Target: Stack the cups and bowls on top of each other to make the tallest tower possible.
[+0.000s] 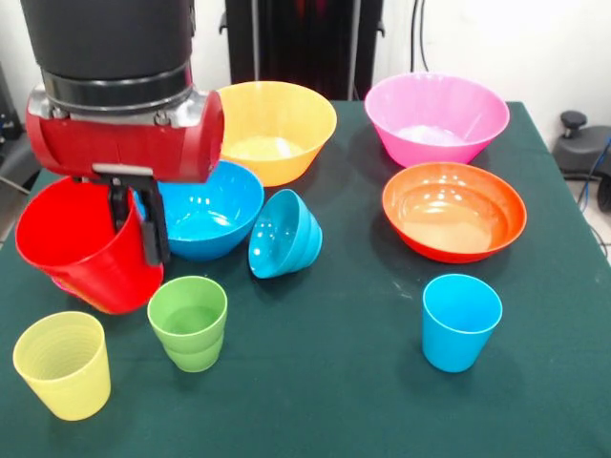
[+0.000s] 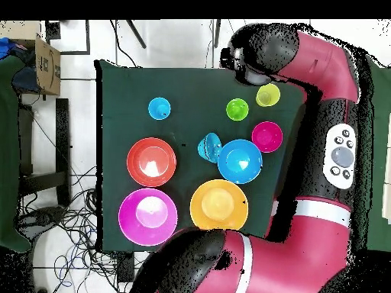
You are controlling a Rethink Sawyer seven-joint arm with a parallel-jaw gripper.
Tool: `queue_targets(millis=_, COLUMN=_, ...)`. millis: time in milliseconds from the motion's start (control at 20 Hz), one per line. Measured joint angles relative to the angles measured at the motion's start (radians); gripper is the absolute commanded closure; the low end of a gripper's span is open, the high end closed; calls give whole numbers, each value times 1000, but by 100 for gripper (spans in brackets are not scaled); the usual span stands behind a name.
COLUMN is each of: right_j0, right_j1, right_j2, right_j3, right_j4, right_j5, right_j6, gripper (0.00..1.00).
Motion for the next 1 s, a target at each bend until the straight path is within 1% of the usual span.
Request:
queue_targets(millis=150, right_j0=-1, right_j1=-21, right_j2=0, right_j3=30, right_j4=-4, right_j5=0, right_j6=0, gripper=100)
queue_targets(millis=200, right_j0=0, right_j1=-36, right_j2=0, right_j3=55, right_j4=-5, right_j5=0, right_j6=0, gripper=100)
queue_targets(millis=300, right_j0=1, right_j1=-48, right_j2=0, right_j3=75, right_j4=-7, right_j5=0, right_j6=0, gripper=100)
queue_targets(millis=350, right_j0=1, right_j1=-65, right_j2=0, right_j3=104, right_j4=-9, right_j5=0, right_j6=0, gripper=100)
queue_targets(millis=600, right_j0=3, right_j1=-94, right_j2=0, right_j3=161, right_j4=-24, right_j5=-4, right_j6=0, gripper=100)
queue_targets(millis=700, right_j0=2, right_j1=-112, right_j2=0, right_j3=200, right_j4=-37, right_j5=-18, right_j6=0, gripper=100)
queue_targets(millis=900, right_j0=3, right_j1=-129, right_j2=0, right_j3=243, right_j4=-57, right_j5=-53, right_j6=0, gripper=100)
queue_targets(millis=1000, right_j0=3, right_j1=-142, right_j2=0, right_j3=282, right_j4=-77, right_j5=-101, right_j6=0, gripper=100)
